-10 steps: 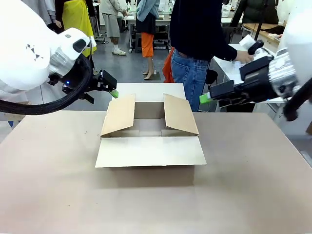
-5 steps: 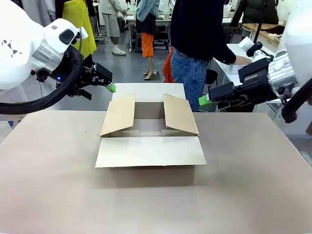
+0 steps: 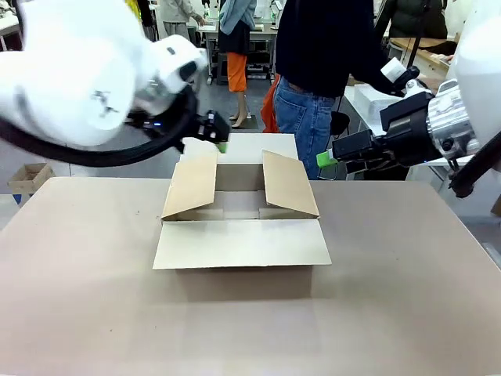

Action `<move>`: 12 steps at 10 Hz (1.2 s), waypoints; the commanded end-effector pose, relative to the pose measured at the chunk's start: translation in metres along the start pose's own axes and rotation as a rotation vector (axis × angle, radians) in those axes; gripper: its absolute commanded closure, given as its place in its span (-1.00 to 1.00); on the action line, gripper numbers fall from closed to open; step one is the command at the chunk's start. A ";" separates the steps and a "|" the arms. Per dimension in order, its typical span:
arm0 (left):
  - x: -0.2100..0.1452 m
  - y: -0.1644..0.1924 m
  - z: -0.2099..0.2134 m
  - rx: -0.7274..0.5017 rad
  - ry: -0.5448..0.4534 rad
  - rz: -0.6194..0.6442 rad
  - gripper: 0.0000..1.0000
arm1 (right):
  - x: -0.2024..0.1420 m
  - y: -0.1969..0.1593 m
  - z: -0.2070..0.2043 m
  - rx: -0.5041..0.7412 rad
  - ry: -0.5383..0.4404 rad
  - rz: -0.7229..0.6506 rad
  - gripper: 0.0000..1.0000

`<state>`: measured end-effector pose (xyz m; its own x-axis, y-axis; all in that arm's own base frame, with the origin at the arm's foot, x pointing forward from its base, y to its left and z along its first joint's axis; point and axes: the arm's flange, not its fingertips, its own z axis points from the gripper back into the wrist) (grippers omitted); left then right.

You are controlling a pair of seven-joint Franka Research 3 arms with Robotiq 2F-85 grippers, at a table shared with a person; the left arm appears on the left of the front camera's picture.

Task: Pack the gift set into the box.
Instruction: Place both hands on the side flaps of the Package Box and spread them outward.

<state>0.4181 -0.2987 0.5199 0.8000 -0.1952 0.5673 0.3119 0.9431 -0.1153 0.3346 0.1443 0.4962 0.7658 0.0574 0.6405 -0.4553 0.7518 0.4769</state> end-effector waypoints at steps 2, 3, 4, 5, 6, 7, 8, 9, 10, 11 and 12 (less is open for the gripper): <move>0.049 -0.033 -0.063 0.171 0.162 0.007 -1.00 | -0.002 0.001 -0.002 -0.015 -0.002 -0.018 -1.00; 0.047 -0.035 -0.080 0.154 0.224 0.019 -1.00 | -0.002 0.001 -0.002 -0.015 -0.002 -0.018 -1.00; 0.045 -0.033 -0.094 0.164 0.240 0.041 -1.00 | -0.002 0.001 -0.002 -0.015 -0.002 -0.018 -1.00; 0.044 -0.031 -0.107 0.194 0.254 0.055 -1.00 | -0.002 0.001 -0.002 -0.015 -0.002 -0.018 -1.00; 0.043 -0.028 -0.117 0.225 0.278 0.062 -1.00 | -0.002 0.001 -0.002 -0.015 -0.002 -0.018 -1.00; 0.038 -0.025 -0.125 0.260 0.299 0.063 -1.00 | -0.002 0.001 -0.002 -0.015 -0.002 -0.018 -1.00; 0.033 -0.022 -0.133 0.309 0.321 0.057 -1.00 | -0.002 0.001 -0.002 -0.015 -0.002 -0.018 -1.00; 0.028 -0.019 -0.138 0.335 0.316 0.045 -1.00 | -0.002 0.001 -0.002 -0.015 -0.002 -0.018 -1.00; 0.026 -0.016 -0.140 0.342 0.308 0.038 -1.00 | -0.002 0.001 -0.002 -0.015 -0.002 -0.018 -1.00; 0.024 -0.013 -0.143 0.365 0.301 0.031 -1.00 | -0.002 0.001 -0.002 -0.015 -0.002 -0.018 -1.00; 0.021 -0.009 -0.147 0.394 0.325 0.007 -1.00 | -0.002 0.001 -0.002 -0.015 -0.002 -0.018 -1.00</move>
<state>0.5065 -0.3492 0.4159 0.9387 -0.2118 0.2722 0.1648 0.9687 0.1855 0.3353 0.1459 0.4965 0.7689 0.0559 0.6369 -0.4517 0.7525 0.4793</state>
